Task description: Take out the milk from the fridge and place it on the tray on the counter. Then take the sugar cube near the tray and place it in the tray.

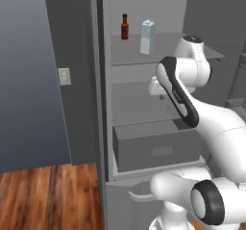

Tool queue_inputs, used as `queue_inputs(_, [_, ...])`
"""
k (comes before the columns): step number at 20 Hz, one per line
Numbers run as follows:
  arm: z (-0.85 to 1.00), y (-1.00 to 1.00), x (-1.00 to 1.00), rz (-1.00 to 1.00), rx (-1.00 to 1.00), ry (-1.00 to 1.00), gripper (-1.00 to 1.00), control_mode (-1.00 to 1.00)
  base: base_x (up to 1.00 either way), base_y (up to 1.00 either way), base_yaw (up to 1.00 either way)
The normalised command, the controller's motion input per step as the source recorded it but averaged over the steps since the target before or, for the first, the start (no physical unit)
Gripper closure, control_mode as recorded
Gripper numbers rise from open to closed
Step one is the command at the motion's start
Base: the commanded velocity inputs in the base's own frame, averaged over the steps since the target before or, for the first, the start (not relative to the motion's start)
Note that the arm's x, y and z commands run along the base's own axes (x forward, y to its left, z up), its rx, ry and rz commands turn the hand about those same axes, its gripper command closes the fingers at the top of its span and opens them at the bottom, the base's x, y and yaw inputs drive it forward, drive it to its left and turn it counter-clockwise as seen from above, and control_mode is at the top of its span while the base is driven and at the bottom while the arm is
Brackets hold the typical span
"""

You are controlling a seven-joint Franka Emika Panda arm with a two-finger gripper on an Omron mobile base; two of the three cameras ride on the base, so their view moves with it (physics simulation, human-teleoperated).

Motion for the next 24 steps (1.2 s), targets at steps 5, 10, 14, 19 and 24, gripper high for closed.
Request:
queue_inputs(5, [0.00,0.00,-0.26,0.00,0.00,-0.01,-1.00,-1.00,0.00,0.00,0.00])
queue_inputs(10, [0.02,-0.01,-0.62,0.00,0.00,-0.17,-1.00,-1.00,0.00,0.00,0.00])
queue_inputs(14, [0.44,-0.01,-0.55,0.08,0.00,-0.37,-1.00,-1.00,0.00,0.00,0.00])
queue_inputs(19, [0.62,-0.03,-0.28,0.07,0.00,-0.31,-1.00,-1.00,0.00,0.00,0.00])
queue_inputs(24, [0.71,-0.02,-0.04,0.07,-0.01,-0.07,-1.00,-1.00,0.00,0.00,0.00])
